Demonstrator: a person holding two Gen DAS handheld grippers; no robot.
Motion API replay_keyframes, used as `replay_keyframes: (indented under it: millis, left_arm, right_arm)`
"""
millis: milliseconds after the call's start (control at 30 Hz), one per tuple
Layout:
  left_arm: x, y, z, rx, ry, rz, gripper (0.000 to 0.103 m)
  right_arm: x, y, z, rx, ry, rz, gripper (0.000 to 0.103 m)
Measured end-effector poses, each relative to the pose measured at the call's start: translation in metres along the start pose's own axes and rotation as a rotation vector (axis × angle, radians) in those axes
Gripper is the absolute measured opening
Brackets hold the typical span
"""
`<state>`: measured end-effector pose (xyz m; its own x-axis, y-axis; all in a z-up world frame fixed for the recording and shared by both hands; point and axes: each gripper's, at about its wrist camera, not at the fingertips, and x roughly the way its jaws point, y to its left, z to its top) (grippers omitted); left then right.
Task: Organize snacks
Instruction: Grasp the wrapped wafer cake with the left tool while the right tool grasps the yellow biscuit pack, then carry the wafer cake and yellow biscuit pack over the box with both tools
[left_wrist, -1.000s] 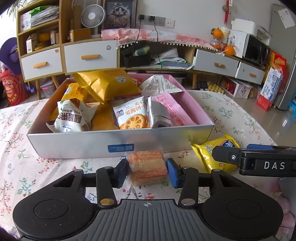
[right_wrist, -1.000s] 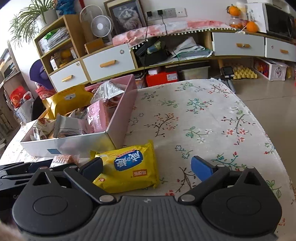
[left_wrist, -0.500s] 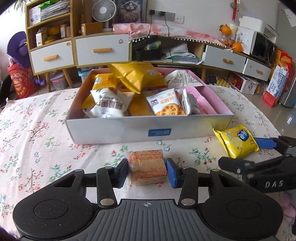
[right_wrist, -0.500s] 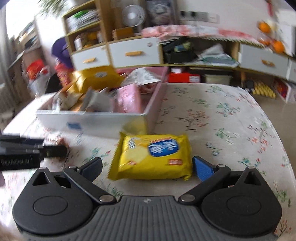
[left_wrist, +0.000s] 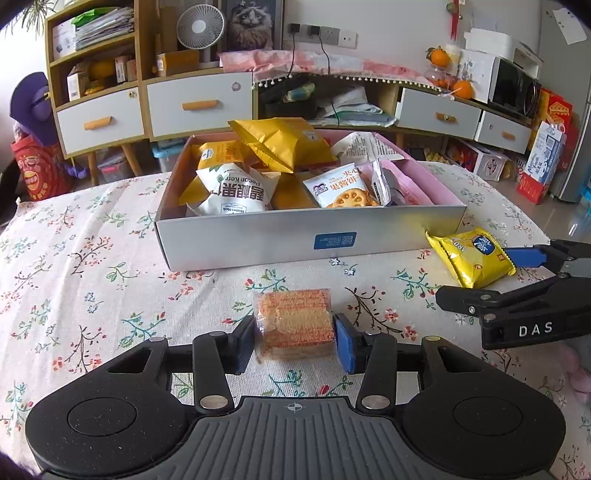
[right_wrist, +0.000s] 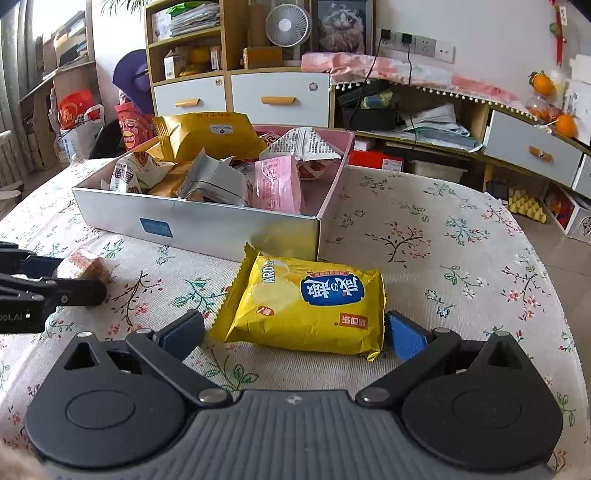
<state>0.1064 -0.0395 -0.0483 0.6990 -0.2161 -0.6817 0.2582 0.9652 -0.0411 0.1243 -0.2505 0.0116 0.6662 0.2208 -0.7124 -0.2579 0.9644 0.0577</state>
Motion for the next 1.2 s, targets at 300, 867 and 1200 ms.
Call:
replay_keyframes:
  millis: [300, 867, 1200]
  left_arm:
    - [0.0, 0.001, 0.0, -0.019, 0.0, 0.0, 0.041]
    - [0.0, 0.001, 0.003, -0.015, 0.013, -0.023, 0.038]
    - [-0.008, -0.004, 0.005, 0.0, 0.025, -0.046, 0.038]
  right_arm:
    - [0.003, 0.002, 0.003, 0.014, -0.011, -0.028, 0.1]
    - [-0.003, 0.007, 0.008, -0.015, -0.011, -0.006, 0.07]
    - [-0.015, 0.01, 0.013, 0.011, -0.011, 0.024, 0.07]
